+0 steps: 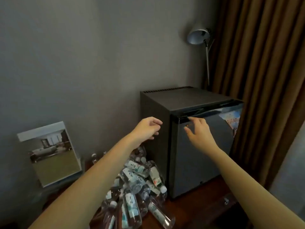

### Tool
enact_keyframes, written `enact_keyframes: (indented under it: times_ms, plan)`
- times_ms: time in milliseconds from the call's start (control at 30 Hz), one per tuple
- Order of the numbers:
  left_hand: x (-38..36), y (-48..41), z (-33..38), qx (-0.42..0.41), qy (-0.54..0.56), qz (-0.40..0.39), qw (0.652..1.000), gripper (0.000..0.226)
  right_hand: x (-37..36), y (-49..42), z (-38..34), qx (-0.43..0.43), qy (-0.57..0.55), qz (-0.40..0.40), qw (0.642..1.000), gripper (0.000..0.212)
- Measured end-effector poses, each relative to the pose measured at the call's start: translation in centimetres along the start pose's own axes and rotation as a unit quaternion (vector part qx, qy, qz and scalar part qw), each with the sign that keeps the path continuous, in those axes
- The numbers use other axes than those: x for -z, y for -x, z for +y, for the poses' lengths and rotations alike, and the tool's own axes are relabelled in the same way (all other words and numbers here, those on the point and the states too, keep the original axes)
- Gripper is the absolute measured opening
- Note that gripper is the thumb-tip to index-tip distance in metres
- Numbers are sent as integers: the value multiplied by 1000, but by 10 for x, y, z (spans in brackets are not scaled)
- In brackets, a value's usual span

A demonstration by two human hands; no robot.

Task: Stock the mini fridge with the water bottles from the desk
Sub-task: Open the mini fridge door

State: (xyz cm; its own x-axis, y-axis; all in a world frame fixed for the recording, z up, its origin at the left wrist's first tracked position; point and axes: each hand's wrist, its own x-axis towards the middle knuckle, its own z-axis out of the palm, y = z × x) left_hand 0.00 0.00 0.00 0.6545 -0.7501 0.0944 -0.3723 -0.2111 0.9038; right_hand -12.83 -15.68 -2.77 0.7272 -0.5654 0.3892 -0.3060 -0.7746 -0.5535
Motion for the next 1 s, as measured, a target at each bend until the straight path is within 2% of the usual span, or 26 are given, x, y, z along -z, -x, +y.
enact_keyframes:
  times_ms: [133,267,433,600,767,900,1000]
  plan:
    - [9,-47,-2,-88,-137,5,987,34,-13,-38,-18,0,57,84,995,56]
    - [-3,-84,-1,-215,-225,15,950,48,-29,-52,-19,0,122,133,984,56]
    - [-26,-102,-18,-283,-303,45,909,58,-36,-54,-13,23,189,141,971,51]
    - [-32,-110,-31,-334,-327,94,879,55,-40,-57,-16,0,207,153,966,44]
    - [-29,-114,-36,-359,-367,104,852,55,-46,-58,-12,5,184,182,966,39]
    - [-33,-114,-49,-384,-351,126,845,51,-51,-58,-7,21,155,211,965,38]
    - [-34,-120,-58,-395,-313,136,853,52,-56,-61,-6,33,138,246,959,40]
